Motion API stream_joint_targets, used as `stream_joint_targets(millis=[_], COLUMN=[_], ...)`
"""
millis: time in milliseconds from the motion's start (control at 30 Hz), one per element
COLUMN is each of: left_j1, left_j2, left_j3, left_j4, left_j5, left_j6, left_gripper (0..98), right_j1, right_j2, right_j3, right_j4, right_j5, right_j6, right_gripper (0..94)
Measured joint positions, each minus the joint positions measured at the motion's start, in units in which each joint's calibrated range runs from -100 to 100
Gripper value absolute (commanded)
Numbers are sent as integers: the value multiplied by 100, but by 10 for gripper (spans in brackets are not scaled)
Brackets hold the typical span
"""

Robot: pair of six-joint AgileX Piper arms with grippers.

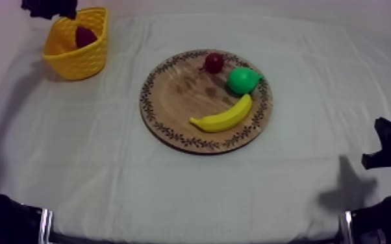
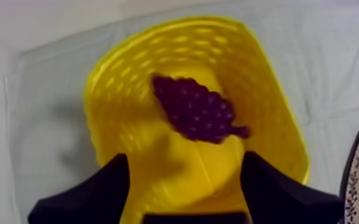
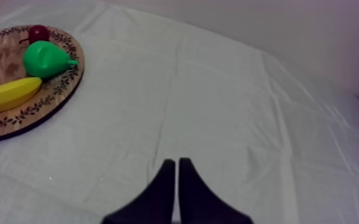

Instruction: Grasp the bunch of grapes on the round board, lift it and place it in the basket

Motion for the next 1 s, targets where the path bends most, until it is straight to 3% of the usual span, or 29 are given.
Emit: stream_joint_targets(millis=[300, 567, 1000], left_j1=[29, 117, 5], left_j2=[-211, -1114, -3618], left_j3=[448, 1546, 5071], left_j4=[35, 0, 0], left_j5=[-164, -691, -2243], left_j6=[-7, 126, 455], left_gripper=[682, 401, 90], right_j1=[0, 0, 0], right_j2=[0, 0, 0], right_j3=[0, 0, 0], right_j4=[0, 0, 0], right_j5=[0, 0, 0], right_j6=[0, 0, 0], right_gripper=[3, 3, 3])
